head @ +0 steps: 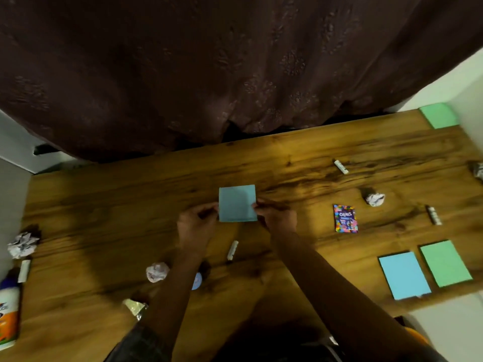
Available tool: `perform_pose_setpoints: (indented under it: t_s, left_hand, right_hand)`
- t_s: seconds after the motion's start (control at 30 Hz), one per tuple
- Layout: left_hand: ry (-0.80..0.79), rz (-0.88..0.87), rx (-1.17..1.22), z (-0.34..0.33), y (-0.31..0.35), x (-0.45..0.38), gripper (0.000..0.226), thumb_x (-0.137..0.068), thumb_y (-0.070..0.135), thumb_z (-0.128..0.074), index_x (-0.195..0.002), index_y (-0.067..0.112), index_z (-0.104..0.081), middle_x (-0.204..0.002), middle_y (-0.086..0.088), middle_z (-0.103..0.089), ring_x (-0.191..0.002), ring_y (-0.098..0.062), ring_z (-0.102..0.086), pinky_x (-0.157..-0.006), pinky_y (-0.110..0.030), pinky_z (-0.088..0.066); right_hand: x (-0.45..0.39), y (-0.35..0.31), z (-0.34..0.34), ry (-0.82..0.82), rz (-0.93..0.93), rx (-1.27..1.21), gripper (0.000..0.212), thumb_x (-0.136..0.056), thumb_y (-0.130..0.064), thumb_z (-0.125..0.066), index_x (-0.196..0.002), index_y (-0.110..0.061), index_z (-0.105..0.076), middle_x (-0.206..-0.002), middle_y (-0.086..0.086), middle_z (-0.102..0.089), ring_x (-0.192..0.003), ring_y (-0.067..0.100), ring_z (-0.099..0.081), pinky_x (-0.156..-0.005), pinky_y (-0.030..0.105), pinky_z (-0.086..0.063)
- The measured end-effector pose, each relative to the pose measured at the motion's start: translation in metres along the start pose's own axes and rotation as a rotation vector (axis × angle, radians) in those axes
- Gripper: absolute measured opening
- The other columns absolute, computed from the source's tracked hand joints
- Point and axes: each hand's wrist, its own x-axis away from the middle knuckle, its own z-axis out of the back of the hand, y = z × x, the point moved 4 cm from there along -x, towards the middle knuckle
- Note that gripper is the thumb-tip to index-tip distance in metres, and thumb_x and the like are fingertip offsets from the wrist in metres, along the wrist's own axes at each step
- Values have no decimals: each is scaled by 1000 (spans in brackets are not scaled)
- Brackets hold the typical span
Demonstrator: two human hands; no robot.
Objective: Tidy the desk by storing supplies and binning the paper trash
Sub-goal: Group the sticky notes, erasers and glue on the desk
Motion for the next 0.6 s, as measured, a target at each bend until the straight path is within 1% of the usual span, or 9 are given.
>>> perform_pose_setpoints:
  t_s: [0.07, 0.1, 0.13, 0.2, 0.3, 0.37, 0.43, 0.5, 0.6]
  left_hand:
    - [-17, 82, 110, -17, 5, 28, 16, -87, 22, -82, -85, 38, -81, -89, 10, -81, -83, -13, -77, -80, -39, -64]
    - [-31, 138, 157, -27, 10, 44, 16, -86, 23, -83, -79, 37, -80, -84, 9, -80, -81, -18, -78, -77, -43, -65]
    - [-51, 168, 197, -36, 12, 59, 15, -85, 22, -85, -79, 35, -79, -82, 6, -80, -79, -21, -79, -73, -43, -65]
    - [-116, 175, 223, -61, 17, 91, 11, -83, 21, -86, -83, 30, -80, -87, 0, -81, -75, -19, -78, -64, -34, -63]
    - [-233, 188, 122, -99, 14, 132, 9, -82, 23, -86, -88, 29, -82, -82, 6, -79, -57, -5, -70, -51, -15, -52]
    - [-292, 211, 38, -132, 9, 155, 11, -82, 22, -86, -88, 30, -81, -79, 13, -78, -55, 1, -69, -49, -10, -49]
    - [-333, 271, 27, -169, 2, 181, 14, -81, 17, -87, -84, 29, -79, -85, 5, -80, -63, -1, -71, -51, -15, -51]
    - [-371, 342, 52, -203, 1, 206, 17, -82, 13, -85, -84, 28, -77, -92, -1, -81, -75, -9, -74, -55, -21, -53]
    - [-359, 339, 38, -251, 11, 234, 20, -81, 10, -85, -88, 27, -78, -86, 4, -80, -74, -8, -75, -57, -22, -56]
  right_hand:
    - [18, 3, 41, -38, 8, -124, 20, -75, -2, -84, -91, -13, -80, -91, 5, -77, -87, 20, -72, -77, 36, -61]
    - [26, 4, 62, -54, 27, -170, 20, -76, 0, -83, -92, -12, -80, -91, 6, -77, -87, 20, -71, -72, 32, -60]
    - [32, 8, 81, -68, 39, -178, 20, -75, 1, -83, -91, -11, -80, -89, 6, -77, -85, 20, -71, -65, 28, -58]
    - [39, 19, 124, -55, 35, -164, 18, -74, 0, -84, -89, -11, -80, -84, 4, -77, -80, 19, -70, -59, 23, -55]
    - [46, 40, 188, -17, 45, -64, 16, -76, -6, -85, -90, -12, -81, -87, 5, -79, -86, 24, -72, -73, 33, -59]
    - [51, 49, 235, 9, 81, 50, 16, -77, -11, -86, -92, -17, -82, -87, 1, -79, -86, 20, -74, -75, 33, -60]
    - [52, 56, 283, 34, 118, 124, 15, -78, -15, -86, -91, -21, -83, -87, -5, -79, -84, 12, -73, -68, 25, -57]
    - [48, 63, 324, 53, 158, 174, 15, -78, -17, -86, -91, -24, -83, -89, -11, -78, -86, 8, -71, -68, 21, -55]
    - [34, 68, 378, 98, 229, 281, 17, -76, -21, -88, -90, -29, -83, -86, -12, -78, -83, 8, -74, -77, 33, -61]
